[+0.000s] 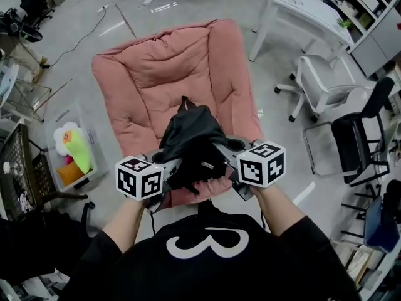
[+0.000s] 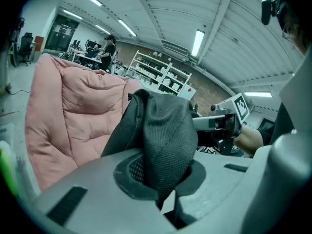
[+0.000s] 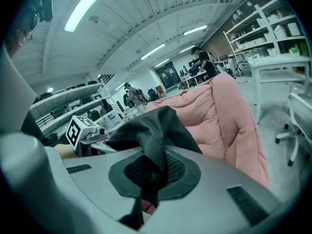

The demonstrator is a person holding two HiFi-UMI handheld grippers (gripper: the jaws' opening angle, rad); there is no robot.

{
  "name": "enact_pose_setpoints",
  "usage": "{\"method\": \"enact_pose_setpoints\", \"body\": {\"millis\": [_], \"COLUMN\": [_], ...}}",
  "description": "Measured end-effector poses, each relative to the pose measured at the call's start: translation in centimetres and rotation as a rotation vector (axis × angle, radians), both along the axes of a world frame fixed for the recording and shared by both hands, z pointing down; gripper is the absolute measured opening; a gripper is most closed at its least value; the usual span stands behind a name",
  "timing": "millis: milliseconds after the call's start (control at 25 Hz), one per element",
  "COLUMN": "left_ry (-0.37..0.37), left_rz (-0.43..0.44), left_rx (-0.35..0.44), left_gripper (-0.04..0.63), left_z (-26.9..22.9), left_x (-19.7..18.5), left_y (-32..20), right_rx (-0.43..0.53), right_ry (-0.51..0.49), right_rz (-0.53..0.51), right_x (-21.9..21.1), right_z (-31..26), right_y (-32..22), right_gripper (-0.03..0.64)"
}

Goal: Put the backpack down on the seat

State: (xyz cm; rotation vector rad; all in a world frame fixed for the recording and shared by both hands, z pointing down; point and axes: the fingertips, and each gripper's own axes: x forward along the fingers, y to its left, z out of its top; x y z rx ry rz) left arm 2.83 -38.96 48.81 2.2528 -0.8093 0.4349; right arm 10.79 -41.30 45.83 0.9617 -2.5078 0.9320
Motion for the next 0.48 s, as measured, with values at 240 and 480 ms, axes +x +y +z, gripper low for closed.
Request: {"method": "enact_pose_setpoints", "body": {"millis": [240,480], "left_ry": [-0.084,-0.14], "left_rz": [-0.029,-0.079], "left_rx": [-0.003,-0.082], "left_gripper": [0.012,0.012], "left_z": [5.4,11.0], "left_x": [0.0,-0.4], "left_y": [-4.5,-8.0], "right_rx": [-0.038,-0.031], "right_ry": [0.071,0.205], "right_rz": [-0.069,-0.121], "right_x": [-0.1,-0.3], "right_z": [5.5,11.2], "right_y": [-4.9,-8.1], "right_gripper": [0.015,0.015]}}
